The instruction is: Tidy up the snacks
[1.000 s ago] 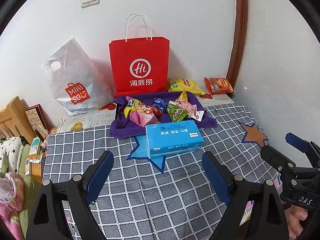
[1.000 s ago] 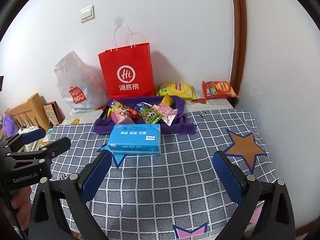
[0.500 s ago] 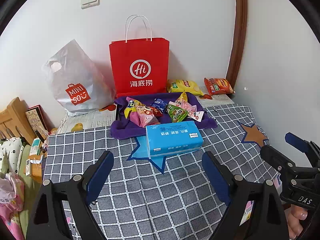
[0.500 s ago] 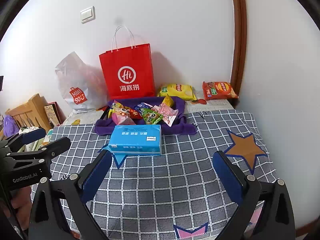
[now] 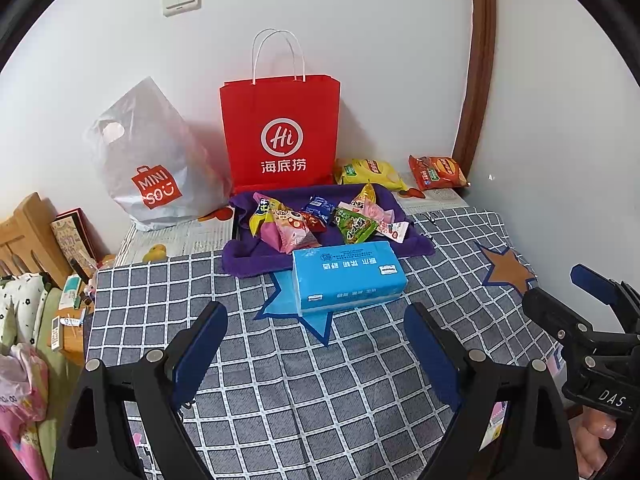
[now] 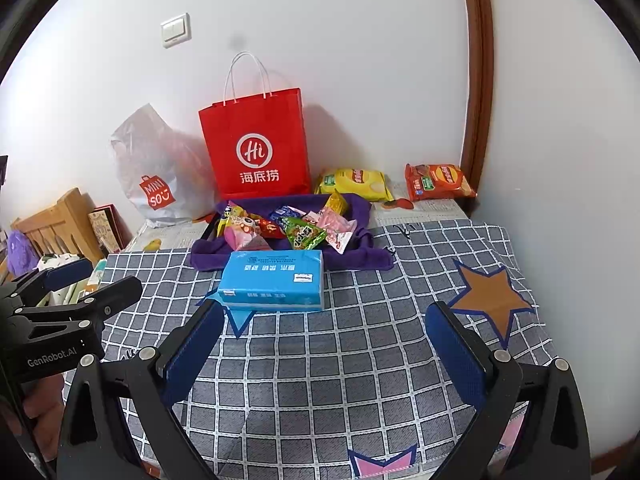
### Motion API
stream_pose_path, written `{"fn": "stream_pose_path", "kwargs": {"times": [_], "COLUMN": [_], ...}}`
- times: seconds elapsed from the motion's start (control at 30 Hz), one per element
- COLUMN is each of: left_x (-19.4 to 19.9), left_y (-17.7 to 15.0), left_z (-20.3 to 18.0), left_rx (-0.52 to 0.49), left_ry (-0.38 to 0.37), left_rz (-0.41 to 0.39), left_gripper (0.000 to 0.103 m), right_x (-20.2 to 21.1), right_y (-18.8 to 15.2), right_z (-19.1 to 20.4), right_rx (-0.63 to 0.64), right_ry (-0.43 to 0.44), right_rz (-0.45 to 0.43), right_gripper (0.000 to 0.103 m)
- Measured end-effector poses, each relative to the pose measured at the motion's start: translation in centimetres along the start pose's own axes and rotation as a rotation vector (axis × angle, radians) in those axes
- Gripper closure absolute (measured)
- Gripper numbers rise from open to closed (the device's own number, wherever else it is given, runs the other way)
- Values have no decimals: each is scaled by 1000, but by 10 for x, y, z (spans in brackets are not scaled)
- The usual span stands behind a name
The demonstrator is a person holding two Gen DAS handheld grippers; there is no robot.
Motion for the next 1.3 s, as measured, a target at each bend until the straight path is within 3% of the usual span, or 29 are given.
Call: {"fn": "stream_pose_path", "kwargs": {"times": [1.3], "left_x": [5], "left_y": [-2], "left_z": [3], "left_rx": [9], "left_ry": [6], "left_rz": [-6], "left_gripper": [14], "right_x": [4], "right_y": [2], "right_z": [-2], "right_rx": [-4], "right_ry": [4], "right_rz": [-9], "right_gripper": [3]}}
Point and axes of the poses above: each gripper's, at about its wrist camera, not at the fingertips, and x roughly against the way its jaws point, z to its left, y to its top, the point moved 5 cm from there along -x, roughly the way its jaws point, and after that the axes turned 14 degrees about z, right-handed, at the moved point
